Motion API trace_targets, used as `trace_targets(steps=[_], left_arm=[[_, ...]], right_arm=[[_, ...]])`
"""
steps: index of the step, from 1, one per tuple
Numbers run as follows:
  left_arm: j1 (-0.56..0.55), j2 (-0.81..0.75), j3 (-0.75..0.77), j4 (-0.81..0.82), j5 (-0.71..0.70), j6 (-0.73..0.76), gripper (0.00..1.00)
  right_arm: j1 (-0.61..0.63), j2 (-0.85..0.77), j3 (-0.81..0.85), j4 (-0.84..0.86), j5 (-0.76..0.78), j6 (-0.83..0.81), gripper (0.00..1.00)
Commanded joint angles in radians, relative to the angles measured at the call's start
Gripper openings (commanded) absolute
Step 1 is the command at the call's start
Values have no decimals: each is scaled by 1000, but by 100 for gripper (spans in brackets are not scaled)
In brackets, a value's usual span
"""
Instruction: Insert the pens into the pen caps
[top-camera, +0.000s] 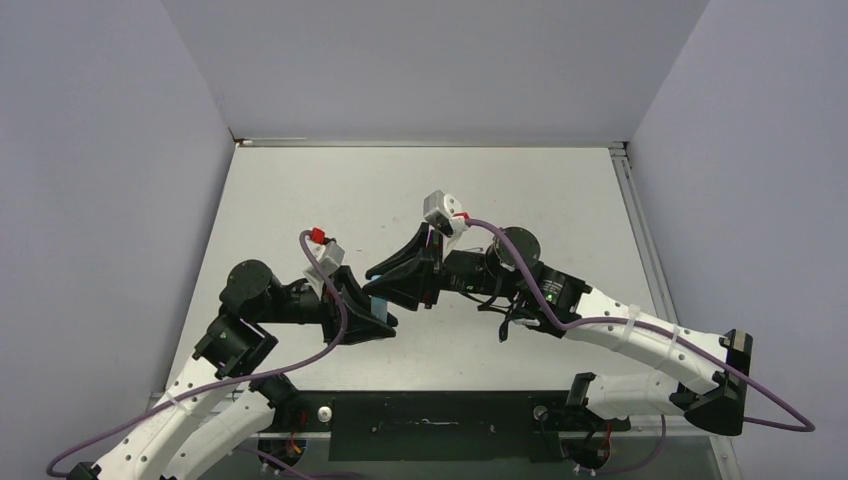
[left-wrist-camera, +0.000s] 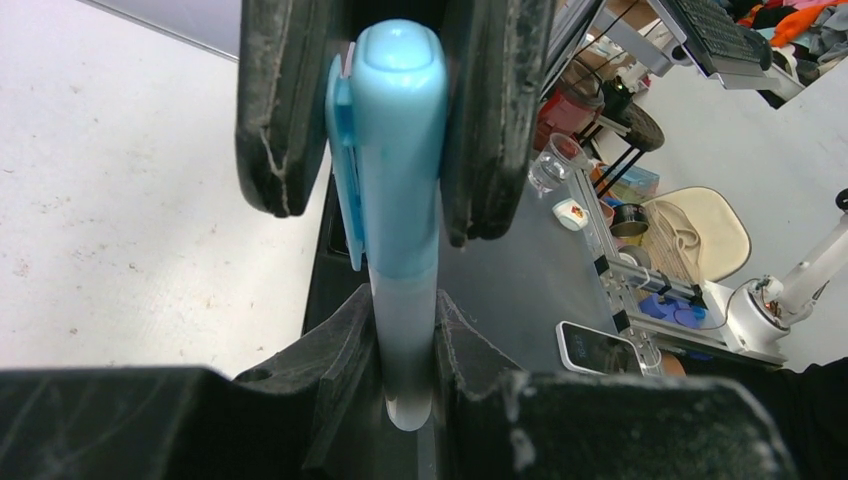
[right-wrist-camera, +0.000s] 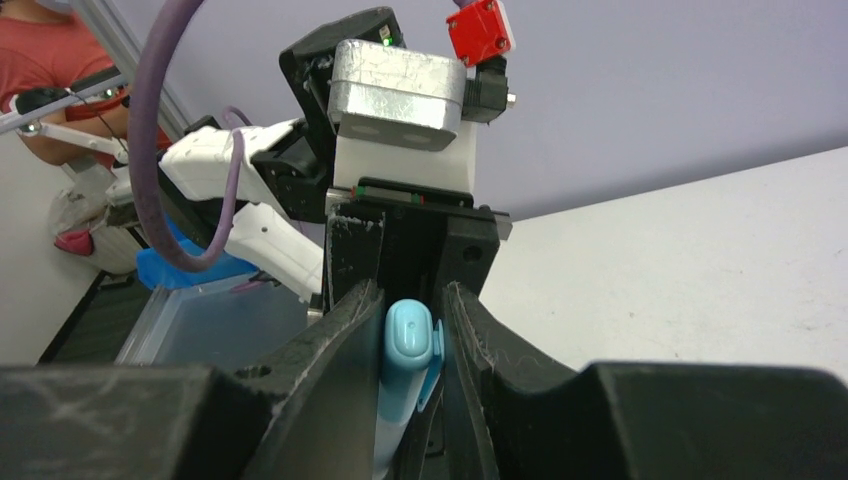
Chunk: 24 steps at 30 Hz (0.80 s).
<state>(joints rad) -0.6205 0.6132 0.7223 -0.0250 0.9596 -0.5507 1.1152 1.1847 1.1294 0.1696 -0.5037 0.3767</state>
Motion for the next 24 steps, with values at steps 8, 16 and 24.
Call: trace_targets(steps=[8, 16, 24], left_arm=[[42, 31, 214, 201, -155, 20, 0], [42, 26, 165, 227, -139, -23, 0], [42, -18, 92, 186, -130, -50, 0]], right_arm=[[46, 26, -146, -312, -208, 12, 5], [50, 6, -83, -288, -92, 30, 5], [55, -6, -26, -274, 6, 44, 5]])
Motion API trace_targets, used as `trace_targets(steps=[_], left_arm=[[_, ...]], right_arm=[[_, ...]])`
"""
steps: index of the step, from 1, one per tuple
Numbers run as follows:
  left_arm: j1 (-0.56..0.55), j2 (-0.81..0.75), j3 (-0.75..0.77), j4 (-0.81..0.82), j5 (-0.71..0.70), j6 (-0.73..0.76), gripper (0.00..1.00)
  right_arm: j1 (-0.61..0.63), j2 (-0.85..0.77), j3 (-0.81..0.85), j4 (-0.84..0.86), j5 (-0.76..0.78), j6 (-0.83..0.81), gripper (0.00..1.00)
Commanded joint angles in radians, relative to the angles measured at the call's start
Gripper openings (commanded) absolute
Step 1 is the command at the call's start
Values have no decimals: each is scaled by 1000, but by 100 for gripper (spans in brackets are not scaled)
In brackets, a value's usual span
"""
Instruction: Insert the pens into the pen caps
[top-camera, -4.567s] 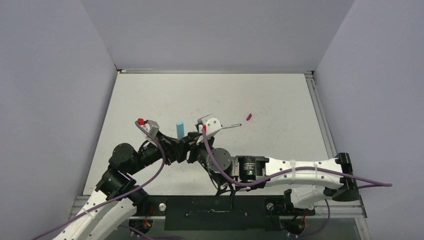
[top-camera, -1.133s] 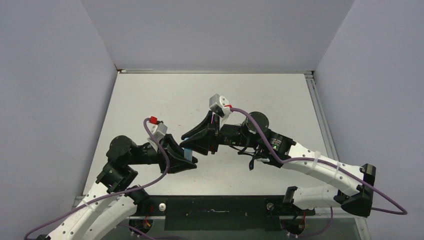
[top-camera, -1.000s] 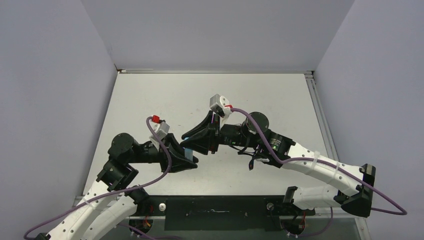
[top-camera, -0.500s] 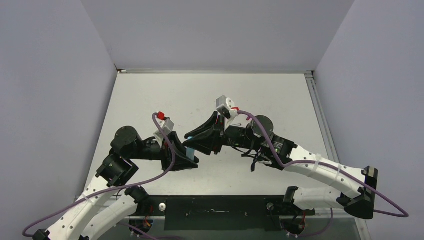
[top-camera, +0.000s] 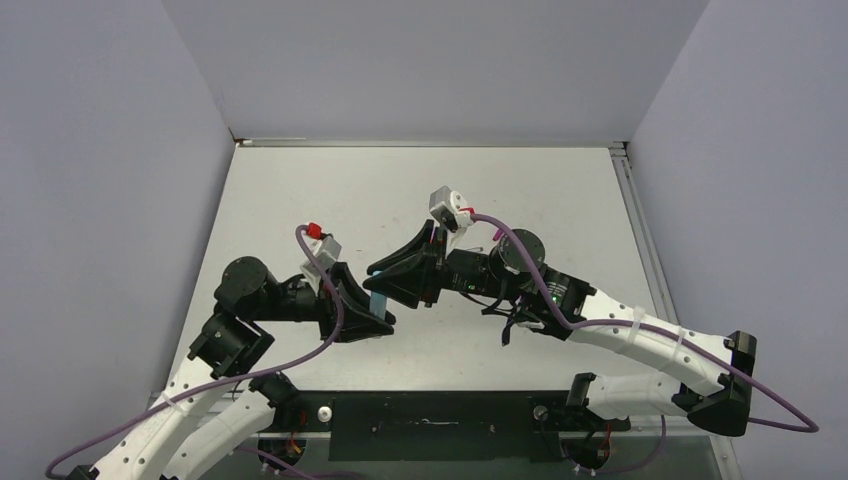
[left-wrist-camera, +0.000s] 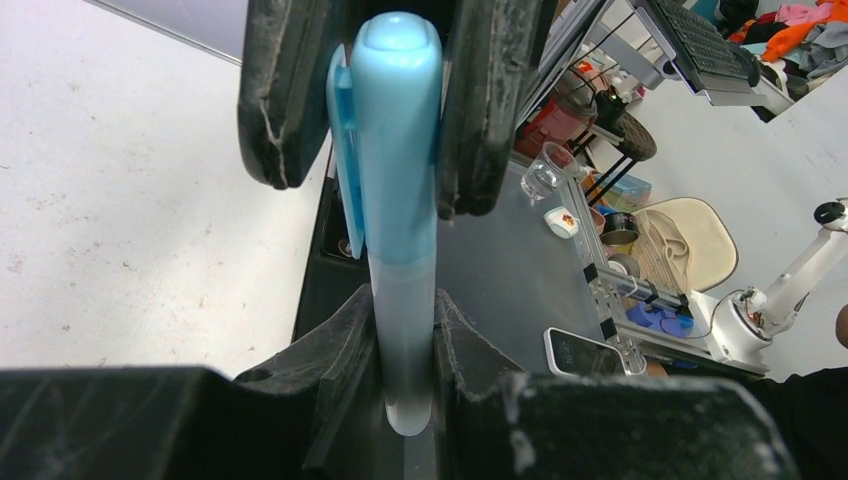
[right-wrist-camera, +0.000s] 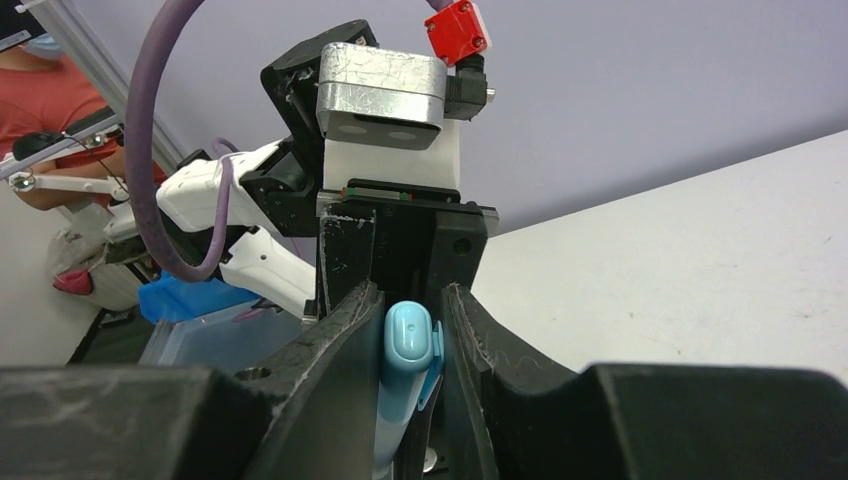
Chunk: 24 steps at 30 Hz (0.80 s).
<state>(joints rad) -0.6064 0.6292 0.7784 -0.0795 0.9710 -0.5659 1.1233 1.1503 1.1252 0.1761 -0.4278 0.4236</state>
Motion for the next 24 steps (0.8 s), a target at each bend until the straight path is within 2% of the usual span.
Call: trace_targets(steps=[1, 6, 8, 12, 15, 18, 22, 24], left_arm=[[28, -42, 28, 226, -142, -34, 0], [28, -67, -14, 206, -141, -41, 0], [28, -74, -29, 195, -142, -41, 0], [28, -79, -52, 163, -148, -29, 0], [28, -75, -56, 92, -161, 10, 0], [28, -75, -70, 43, -166, 27, 0], [28, -74, -92, 12, -177, 39, 0], [28, -76, -96, -13, -192, 48, 0]], right_arm=[[47, 27, -14, -280, -64, -6, 5], [47, 27, 36, -300, -13, -16, 6], [47, 23, 60, -308, 12, -21, 9], [47, 17, 106, -321, 59, -32, 22], [47, 10, 137, -336, 107, -41, 28], [46, -1, 167, -349, 149, -49, 39], [44, -20, 206, -376, 224, -63, 60], [44, -46, 213, -383, 278, -71, 65]])
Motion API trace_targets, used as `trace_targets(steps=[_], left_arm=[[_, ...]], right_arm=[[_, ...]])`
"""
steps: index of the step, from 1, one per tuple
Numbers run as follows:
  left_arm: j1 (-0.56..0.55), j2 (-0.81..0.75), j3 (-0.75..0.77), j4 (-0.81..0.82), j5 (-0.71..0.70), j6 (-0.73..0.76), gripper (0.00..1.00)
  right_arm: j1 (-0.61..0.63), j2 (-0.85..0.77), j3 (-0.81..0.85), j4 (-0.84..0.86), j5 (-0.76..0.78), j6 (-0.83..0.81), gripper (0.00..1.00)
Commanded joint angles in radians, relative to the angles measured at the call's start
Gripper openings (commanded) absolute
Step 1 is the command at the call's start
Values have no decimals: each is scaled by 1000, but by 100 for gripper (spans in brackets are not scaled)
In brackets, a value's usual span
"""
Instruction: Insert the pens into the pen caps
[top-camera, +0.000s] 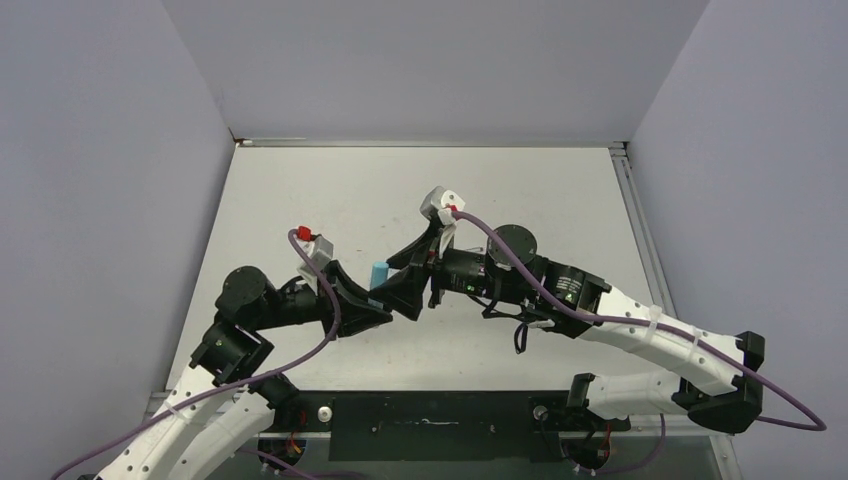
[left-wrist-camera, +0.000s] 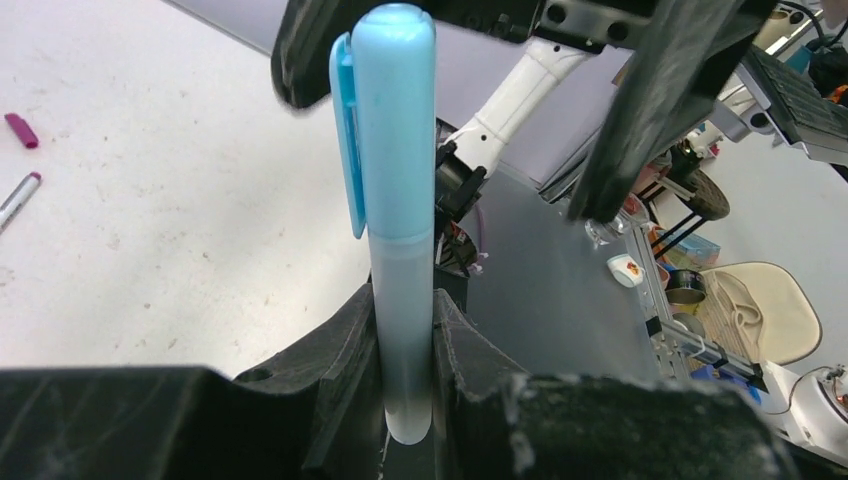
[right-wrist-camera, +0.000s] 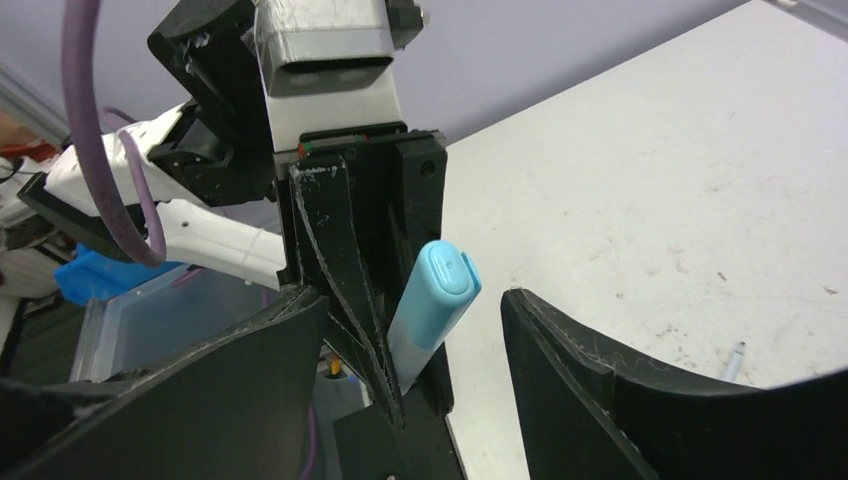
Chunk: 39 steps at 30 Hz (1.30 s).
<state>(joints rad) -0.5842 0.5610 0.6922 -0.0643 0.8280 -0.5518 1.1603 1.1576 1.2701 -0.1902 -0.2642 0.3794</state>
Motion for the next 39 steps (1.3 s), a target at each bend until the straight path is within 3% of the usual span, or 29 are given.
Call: trace_targets(steps=[1, 6, 10, 16, 27, 33, 39], left_arm=[[6, -7, -10, -47, -63, 40, 0], [6, 20, 23, -217, -218, 99, 0], [6, 84, 74, -358, -452, 121, 0], [6, 201, 131, -474, -735, 113, 0], [34, 431, 183, -504, -990, 134, 0], [95, 544, 257, -545, -1019, 194, 0], [249, 655, 316, -555, -967, 244, 0]], right_arm=[[6, -66, 69, -19, 141, -31, 67], [5, -108, 81, -73, 346, -46, 71], [4, -75, 127, -203, 569, -40, 70], [4, -15, 144, -321, 728, -11, 72], [-13, 99, 92, -437, 759, 38, 78], [-26, 149, 37, -443, 713, 58, 79], [-37, 179, -1, -423, 657, 53, 80]])
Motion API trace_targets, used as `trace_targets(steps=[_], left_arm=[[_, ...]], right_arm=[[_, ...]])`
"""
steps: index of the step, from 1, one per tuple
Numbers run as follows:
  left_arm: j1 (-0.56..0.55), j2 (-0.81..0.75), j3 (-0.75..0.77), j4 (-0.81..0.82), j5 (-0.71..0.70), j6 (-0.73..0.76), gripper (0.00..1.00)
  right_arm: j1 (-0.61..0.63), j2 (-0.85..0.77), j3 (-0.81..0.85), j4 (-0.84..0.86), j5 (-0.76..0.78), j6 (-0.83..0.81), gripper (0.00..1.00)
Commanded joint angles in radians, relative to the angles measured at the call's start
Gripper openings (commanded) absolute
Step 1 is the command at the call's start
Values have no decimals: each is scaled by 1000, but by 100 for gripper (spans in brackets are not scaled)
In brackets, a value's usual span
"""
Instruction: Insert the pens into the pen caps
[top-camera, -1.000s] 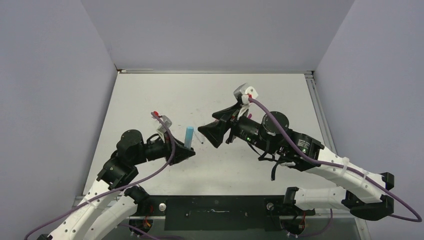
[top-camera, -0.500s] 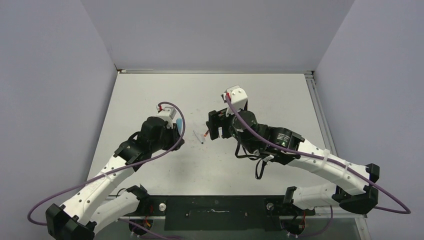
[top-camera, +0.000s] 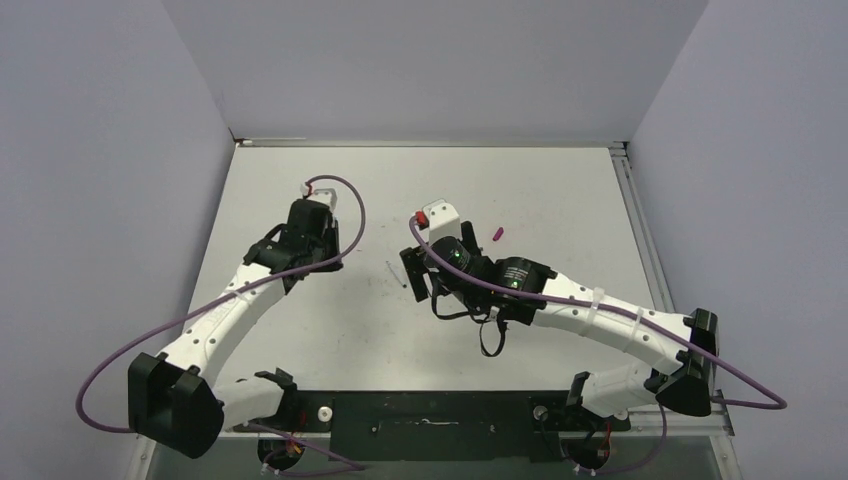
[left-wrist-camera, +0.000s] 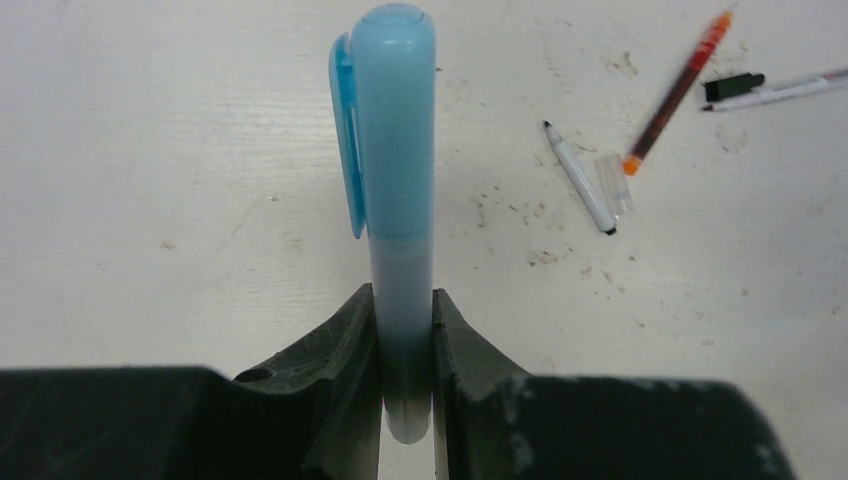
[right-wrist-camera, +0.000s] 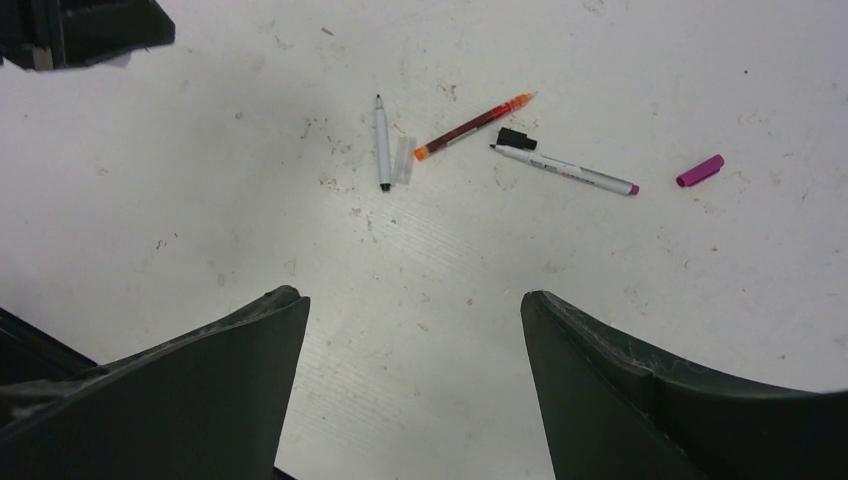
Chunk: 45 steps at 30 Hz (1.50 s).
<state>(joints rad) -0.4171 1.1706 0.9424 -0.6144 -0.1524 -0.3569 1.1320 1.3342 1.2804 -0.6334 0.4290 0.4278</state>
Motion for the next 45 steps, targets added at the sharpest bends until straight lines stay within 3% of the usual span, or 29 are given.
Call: trace_targets(steps=[1, 13, 30, 45], left_arm=[[105, 66, 72, -5, 19, 55, 0], [272, 305, 114, 27, 68, 47, 0], [302, 506, 151, 31, 37, 42, 0], [304, 565, 124, 35, 68, 53, 19]], right_arm=[[-10, 4, -18, 25, -45, 0, 80], [-27, 18, -115, 106, -167, 14, 80], [-43, -13, -198, 140, -207, -1, 81], [-48, -26, -211, 125, -206, -10, 82]])
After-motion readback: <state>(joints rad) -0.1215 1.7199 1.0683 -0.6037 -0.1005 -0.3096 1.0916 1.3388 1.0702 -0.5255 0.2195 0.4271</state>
